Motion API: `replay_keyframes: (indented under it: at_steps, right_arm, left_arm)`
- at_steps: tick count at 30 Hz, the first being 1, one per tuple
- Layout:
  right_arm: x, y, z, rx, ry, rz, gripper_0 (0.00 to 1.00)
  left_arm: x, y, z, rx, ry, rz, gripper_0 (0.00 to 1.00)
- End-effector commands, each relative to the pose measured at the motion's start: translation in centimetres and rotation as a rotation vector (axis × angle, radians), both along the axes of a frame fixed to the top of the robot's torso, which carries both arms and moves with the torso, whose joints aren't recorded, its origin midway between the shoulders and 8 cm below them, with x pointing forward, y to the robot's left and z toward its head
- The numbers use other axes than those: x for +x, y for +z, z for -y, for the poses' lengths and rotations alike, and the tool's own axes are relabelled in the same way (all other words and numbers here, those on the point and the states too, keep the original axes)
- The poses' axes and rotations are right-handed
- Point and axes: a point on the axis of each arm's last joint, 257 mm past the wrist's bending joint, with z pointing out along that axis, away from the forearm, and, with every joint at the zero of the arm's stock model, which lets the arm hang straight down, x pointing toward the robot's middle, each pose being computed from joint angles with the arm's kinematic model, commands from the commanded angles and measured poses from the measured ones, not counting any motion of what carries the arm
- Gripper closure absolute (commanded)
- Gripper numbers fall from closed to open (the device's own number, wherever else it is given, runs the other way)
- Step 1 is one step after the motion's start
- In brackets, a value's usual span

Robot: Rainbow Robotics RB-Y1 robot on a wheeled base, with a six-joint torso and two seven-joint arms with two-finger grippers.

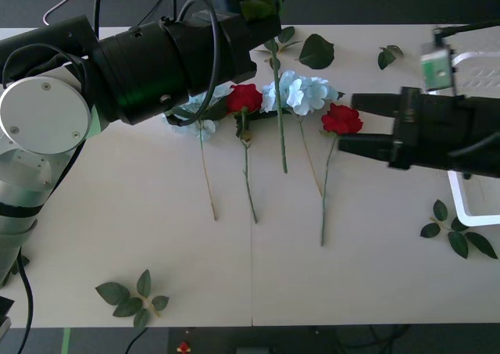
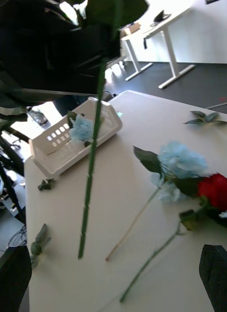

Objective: Place the red flowers into the right box and the blue flowers into the left box. If a person shows an open palm, hand one flower to the person first, then continue sorting.

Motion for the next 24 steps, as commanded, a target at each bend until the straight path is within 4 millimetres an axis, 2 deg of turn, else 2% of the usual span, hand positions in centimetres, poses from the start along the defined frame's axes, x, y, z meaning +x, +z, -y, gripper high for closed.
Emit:
replay_keyframes:
  at_steps: [1,9,20,24]
  right_arm:
    - [-0.4,2.2,-3.6,0.036,0.068,0.058,0.0]
    - [0.7,2.8,-6.8,0.089,0.104,0.046,0.0]
    - [1.8,2.8,-9.7,0.124,0.107,0.042,0.0]
    - [1.8,2.9,-10.2,0.127,0.109,0.045,0.0]
  left_arm:
    - [-1.0,0.8,-0.1,-0.005,-0.013,0.016,1.0]
    - [-1.0,0.8,-0.1,-0.005,-0.013,0.016,1.0]
    - [-1.0,0.8,-0.1,-0.005,-0.013,0.016,1.0]
    - [-1.0,0.8,-0.1,-0.005,-0.013,0.016,1.0]
